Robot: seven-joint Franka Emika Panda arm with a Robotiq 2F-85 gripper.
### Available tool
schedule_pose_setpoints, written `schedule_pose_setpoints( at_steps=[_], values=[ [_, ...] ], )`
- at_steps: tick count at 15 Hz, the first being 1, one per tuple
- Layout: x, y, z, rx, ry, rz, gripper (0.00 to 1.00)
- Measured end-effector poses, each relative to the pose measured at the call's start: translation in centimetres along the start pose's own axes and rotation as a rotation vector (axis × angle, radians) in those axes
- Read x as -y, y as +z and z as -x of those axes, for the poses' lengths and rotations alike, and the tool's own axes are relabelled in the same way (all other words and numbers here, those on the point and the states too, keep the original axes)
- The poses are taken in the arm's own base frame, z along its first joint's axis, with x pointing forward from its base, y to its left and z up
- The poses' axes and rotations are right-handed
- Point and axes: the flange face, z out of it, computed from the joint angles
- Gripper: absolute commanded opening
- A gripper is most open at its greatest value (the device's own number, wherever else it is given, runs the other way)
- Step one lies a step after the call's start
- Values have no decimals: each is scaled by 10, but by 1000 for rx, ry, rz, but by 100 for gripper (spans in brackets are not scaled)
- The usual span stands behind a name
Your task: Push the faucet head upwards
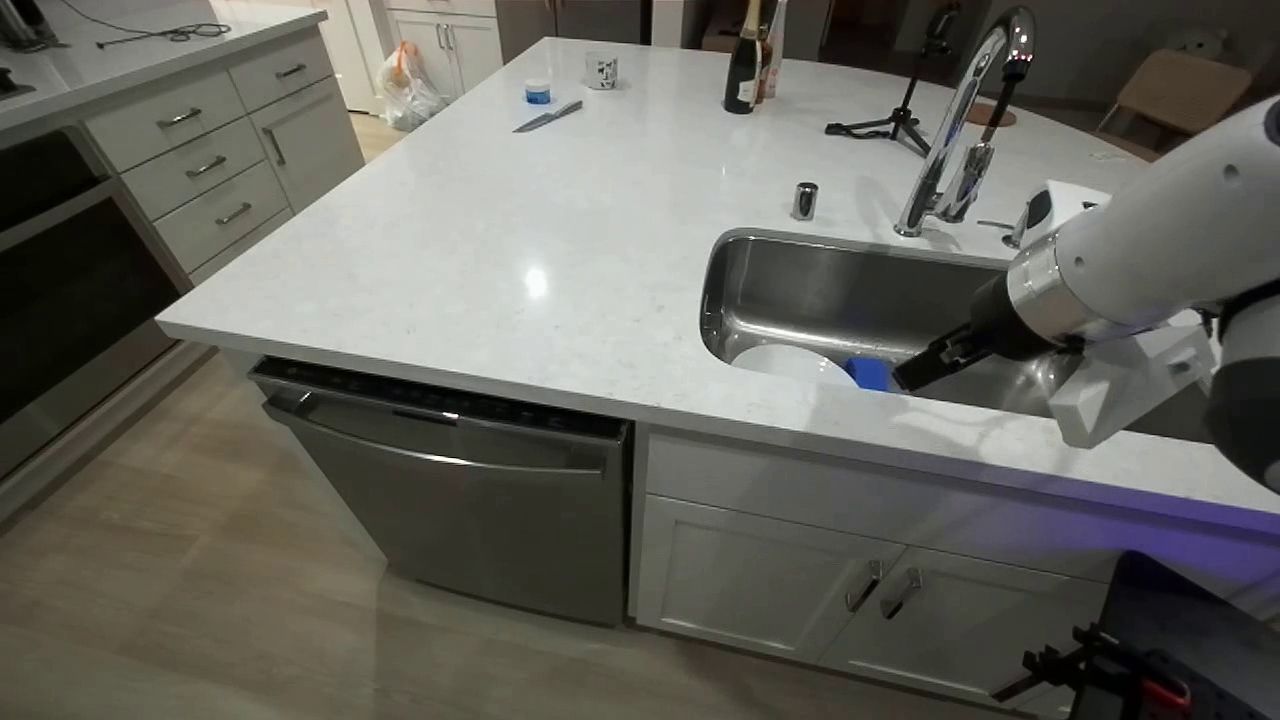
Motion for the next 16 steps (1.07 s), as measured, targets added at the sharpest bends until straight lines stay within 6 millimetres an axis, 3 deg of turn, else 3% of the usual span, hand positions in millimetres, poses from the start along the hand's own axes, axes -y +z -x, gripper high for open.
schedule_pose_setpoints(
  at_steps=[7,16],
  values=[
    [-69,23,-7,70,-6,-37,100],
    [-156,25,-20,97,33,21,100]
  ],
)
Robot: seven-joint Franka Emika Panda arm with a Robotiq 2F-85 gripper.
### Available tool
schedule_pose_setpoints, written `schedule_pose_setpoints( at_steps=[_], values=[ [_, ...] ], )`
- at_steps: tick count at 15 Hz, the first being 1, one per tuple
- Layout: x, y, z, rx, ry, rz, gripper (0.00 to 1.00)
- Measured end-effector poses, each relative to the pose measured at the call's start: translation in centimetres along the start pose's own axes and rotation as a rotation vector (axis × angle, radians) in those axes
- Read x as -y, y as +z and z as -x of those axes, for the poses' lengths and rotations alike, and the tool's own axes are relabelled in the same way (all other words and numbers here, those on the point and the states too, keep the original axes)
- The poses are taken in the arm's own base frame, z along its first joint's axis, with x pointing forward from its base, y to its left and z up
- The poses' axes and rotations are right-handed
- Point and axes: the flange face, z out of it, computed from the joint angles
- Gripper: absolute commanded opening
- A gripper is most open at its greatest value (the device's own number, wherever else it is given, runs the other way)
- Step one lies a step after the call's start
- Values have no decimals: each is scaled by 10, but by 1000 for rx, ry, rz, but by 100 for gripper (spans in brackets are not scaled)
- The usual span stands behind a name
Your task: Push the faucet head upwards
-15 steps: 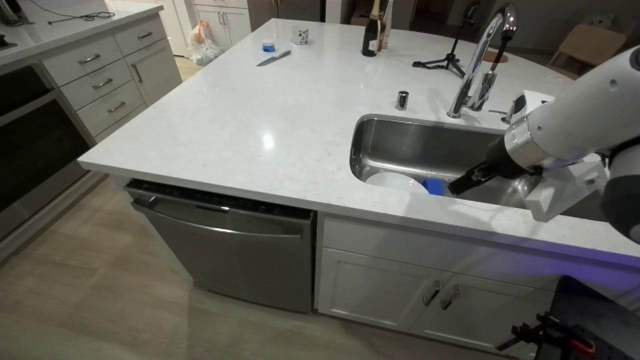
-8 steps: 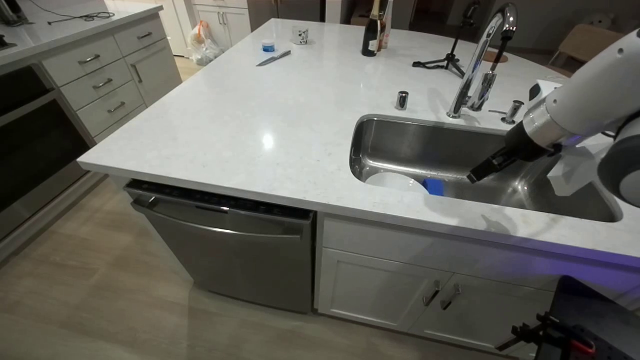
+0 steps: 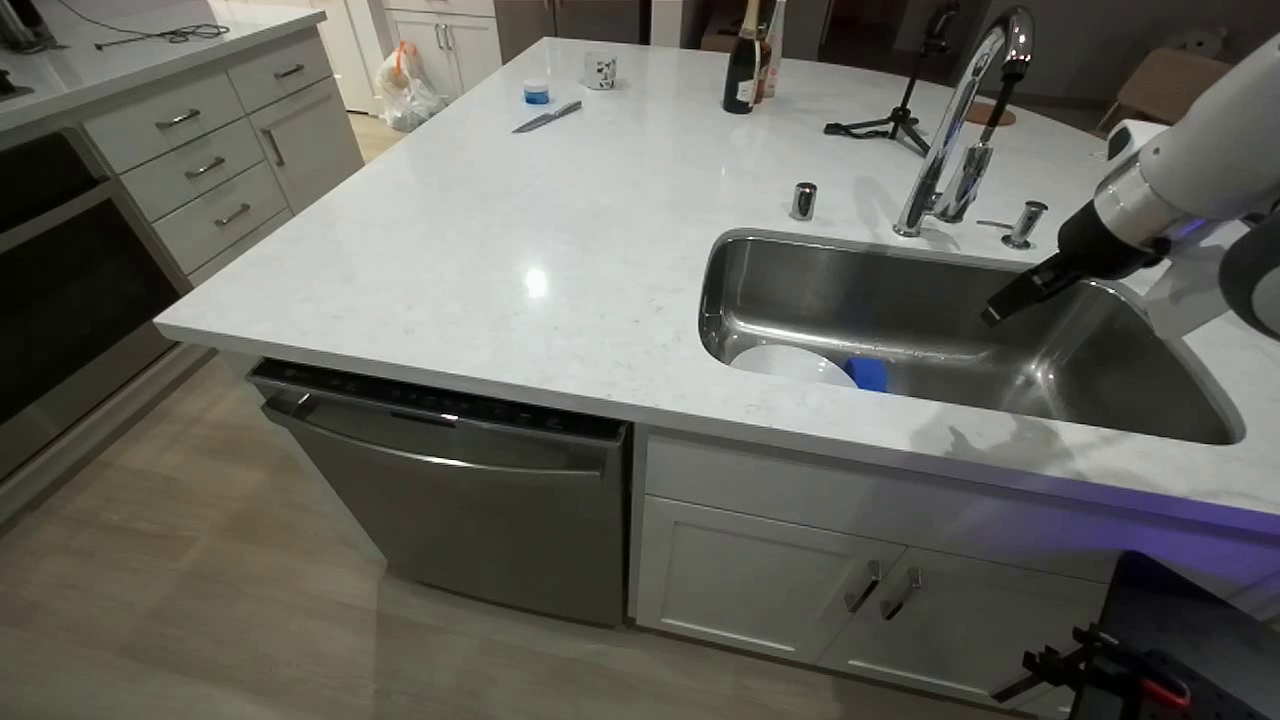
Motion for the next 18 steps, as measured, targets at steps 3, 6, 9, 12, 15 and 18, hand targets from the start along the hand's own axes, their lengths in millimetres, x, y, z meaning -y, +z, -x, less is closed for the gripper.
schedule_pose_setpoints(
  at_steps=[3,6,9,12,15,18],
  values=[
    [-24,0,0,-11,9,66,100],
    [-40,0,2,-42,21,133,100],
    [-47,0,4,-120,19,198,100],
    [-43,4,14,-206,25,228,100],
    [-38,6,23,-288,59,245,100],
    [-35,7,27,-308,84,253,100]
  ],
)
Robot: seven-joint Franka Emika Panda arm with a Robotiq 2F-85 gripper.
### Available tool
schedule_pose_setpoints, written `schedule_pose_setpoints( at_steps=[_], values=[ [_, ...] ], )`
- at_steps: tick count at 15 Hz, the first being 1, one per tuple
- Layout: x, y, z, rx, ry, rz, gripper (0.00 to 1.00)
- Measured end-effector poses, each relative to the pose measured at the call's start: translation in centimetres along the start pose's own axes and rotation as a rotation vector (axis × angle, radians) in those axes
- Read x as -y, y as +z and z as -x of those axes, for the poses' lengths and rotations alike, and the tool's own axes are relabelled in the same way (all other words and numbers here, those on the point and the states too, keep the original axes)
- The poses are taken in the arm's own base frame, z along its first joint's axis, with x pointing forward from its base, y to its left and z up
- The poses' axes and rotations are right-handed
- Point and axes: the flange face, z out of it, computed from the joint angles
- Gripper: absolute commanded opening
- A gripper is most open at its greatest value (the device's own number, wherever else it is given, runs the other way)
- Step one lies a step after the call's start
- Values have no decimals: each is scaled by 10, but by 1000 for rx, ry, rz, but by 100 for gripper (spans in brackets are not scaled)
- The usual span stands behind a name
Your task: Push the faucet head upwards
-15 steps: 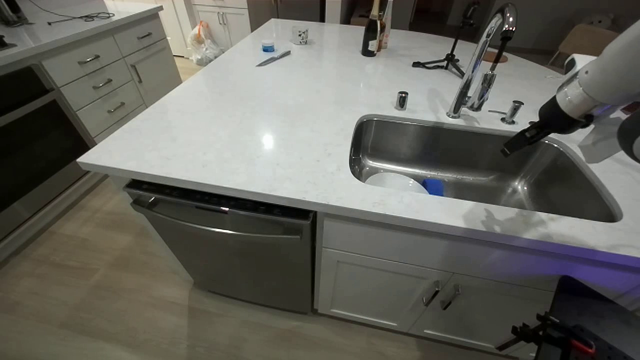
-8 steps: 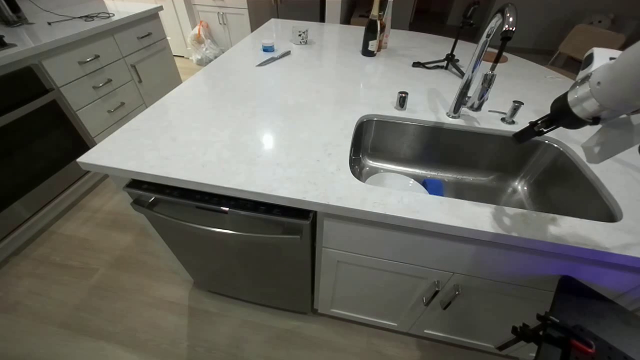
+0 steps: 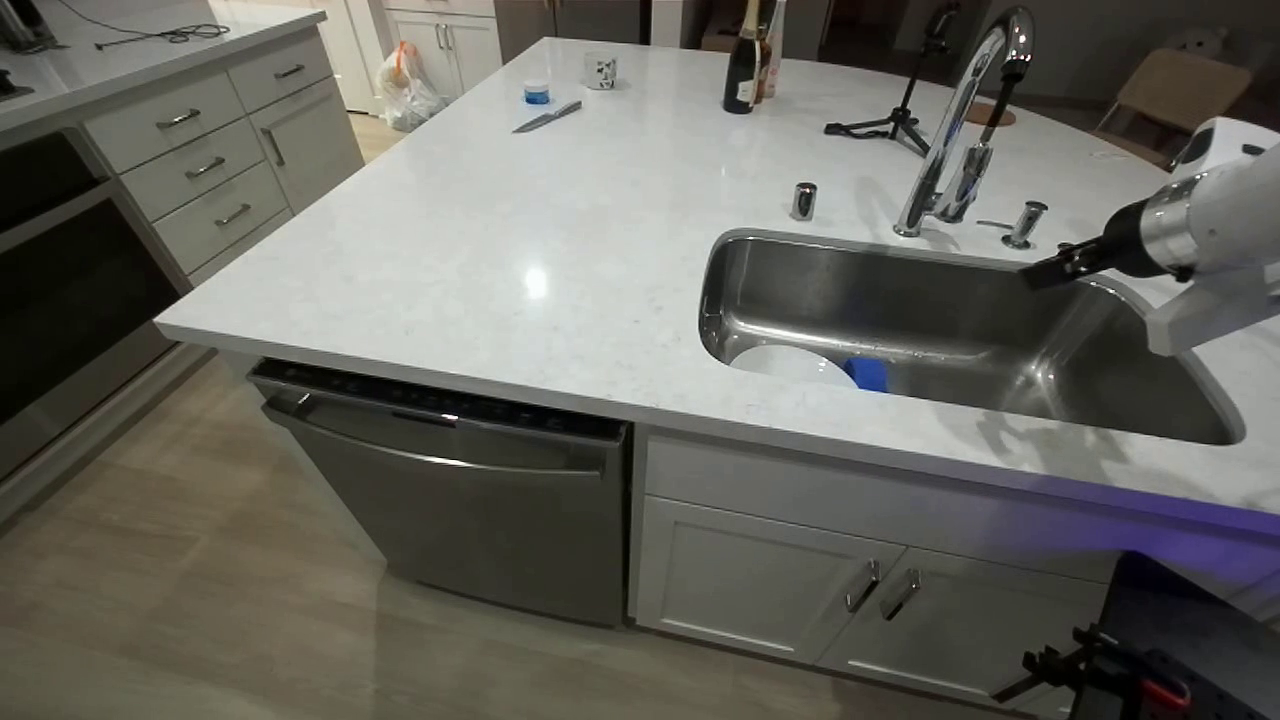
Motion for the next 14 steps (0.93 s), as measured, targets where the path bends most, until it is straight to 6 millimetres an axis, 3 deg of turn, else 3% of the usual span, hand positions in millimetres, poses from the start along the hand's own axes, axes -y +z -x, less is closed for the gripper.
schedule_pose_setpoints(
  at_steps=[9,14],
  values=[
    [0,4,-2,7,14,10,100],
    [0,19,-28,-54,87,41,100]
  ],
)
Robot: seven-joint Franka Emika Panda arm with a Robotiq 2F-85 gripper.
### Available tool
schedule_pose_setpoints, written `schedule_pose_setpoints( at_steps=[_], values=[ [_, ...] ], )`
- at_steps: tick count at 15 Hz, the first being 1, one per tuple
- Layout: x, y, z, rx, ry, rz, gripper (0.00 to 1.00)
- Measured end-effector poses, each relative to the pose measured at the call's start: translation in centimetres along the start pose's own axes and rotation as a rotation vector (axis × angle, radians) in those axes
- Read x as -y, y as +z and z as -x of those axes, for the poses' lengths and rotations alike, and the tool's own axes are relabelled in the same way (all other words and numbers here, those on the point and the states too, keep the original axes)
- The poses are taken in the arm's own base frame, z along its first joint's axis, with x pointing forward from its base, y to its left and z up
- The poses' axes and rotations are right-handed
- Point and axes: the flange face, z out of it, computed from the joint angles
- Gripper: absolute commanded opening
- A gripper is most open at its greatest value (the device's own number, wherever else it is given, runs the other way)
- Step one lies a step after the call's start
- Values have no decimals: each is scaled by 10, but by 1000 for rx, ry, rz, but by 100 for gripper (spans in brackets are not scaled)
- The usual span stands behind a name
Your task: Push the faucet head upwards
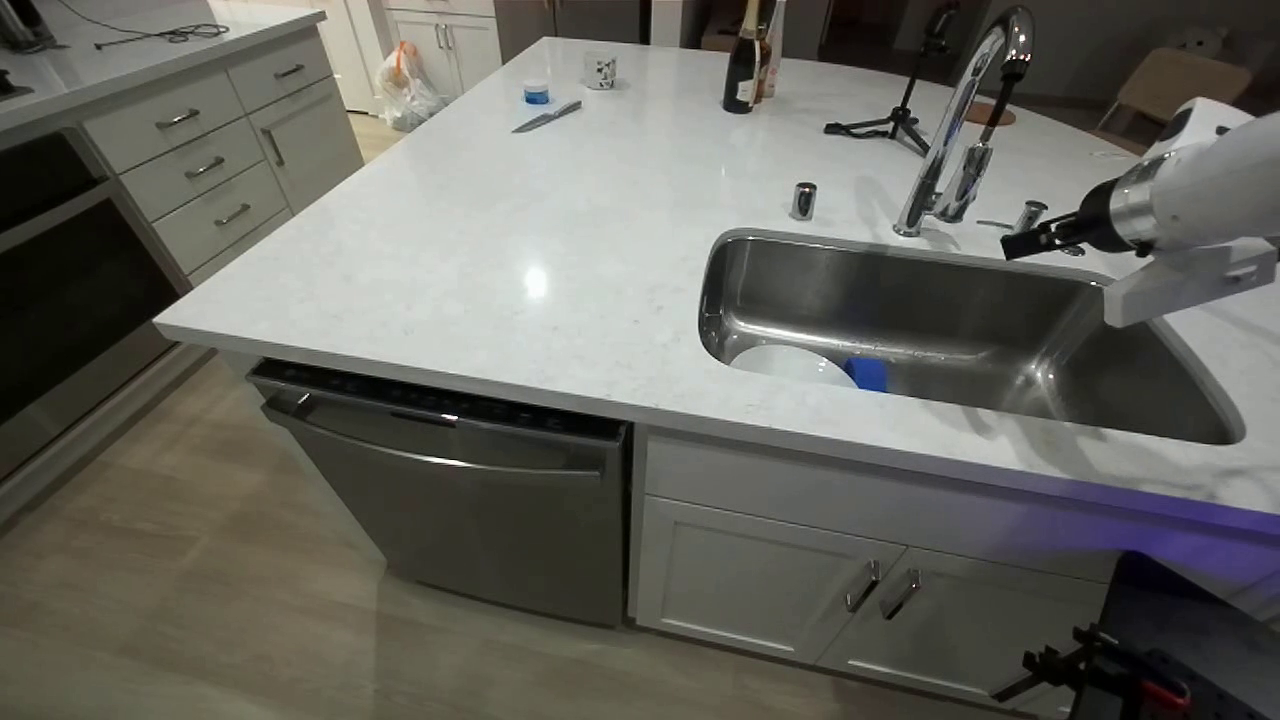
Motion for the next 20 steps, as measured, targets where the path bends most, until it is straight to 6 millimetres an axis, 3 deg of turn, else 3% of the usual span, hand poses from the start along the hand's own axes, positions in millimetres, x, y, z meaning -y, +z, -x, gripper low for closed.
schedule_pose_setpoints(
  at_steps=[7,13,20],
  values=[
    [16,51,-18,-126,24,84,100],
    [41,98,-11,-257,14,175,100],
    [61,132,0,-399,-3,280,100]
  ],
)
